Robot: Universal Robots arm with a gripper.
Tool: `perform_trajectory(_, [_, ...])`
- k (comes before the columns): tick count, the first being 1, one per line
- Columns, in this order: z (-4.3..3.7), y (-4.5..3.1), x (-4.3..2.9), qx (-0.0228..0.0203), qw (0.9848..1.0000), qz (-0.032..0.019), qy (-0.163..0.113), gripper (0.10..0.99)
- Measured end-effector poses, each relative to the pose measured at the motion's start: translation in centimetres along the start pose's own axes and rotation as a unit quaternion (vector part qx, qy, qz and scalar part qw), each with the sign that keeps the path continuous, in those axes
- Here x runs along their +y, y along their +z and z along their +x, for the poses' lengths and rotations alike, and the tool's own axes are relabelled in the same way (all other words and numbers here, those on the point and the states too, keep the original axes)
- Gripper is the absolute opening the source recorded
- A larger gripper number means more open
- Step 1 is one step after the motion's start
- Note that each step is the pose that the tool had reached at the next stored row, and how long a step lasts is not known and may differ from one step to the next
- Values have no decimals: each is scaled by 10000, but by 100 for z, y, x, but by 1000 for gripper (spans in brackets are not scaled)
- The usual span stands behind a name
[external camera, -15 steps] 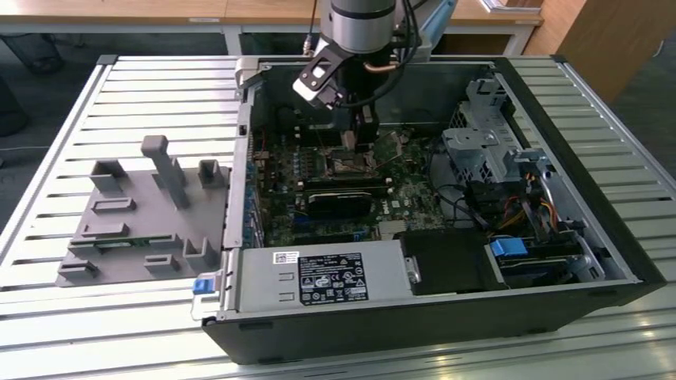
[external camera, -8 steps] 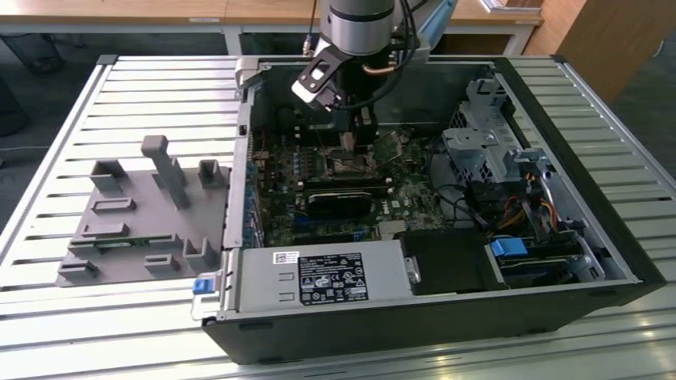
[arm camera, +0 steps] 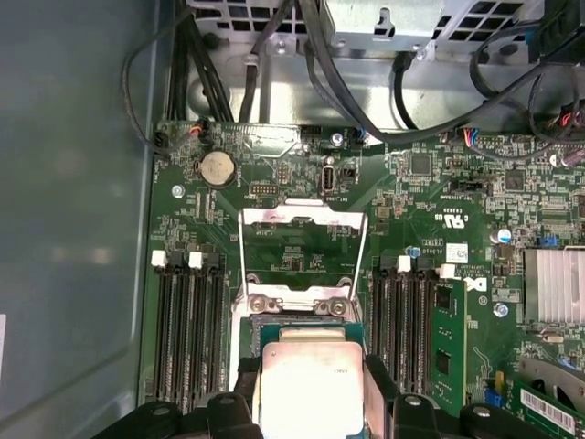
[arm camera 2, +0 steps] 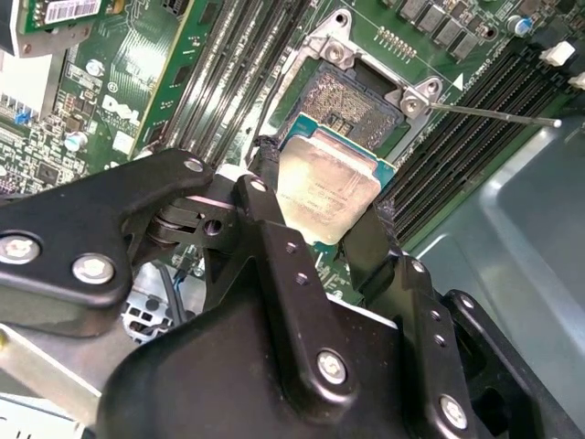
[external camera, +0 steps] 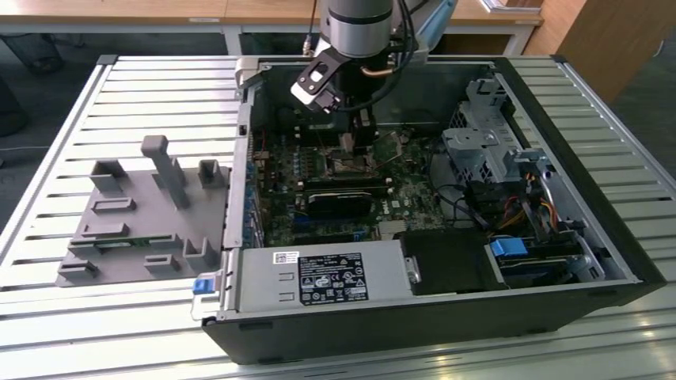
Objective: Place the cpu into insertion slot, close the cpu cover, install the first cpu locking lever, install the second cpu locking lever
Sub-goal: 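Place the cpu into insertion slot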
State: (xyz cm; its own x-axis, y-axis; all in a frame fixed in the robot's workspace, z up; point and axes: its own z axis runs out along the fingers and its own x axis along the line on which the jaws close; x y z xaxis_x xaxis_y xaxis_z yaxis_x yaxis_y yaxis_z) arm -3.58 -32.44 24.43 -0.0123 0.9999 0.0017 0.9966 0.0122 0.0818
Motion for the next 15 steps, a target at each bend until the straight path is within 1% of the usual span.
perform_trajectory(2, [0, 11, -2, 1, 10000, 0, 1, 533])
perform_trajectory(3, [0, 71, -10, 0, 10000, 0, 1, 533])
perform_trajectory(9, [0, 74, -10, 1, 10000, 0, 0, 533])
perform_trajectory(15, [0, 94, -12, 1, 10000, 0, 1, 533])
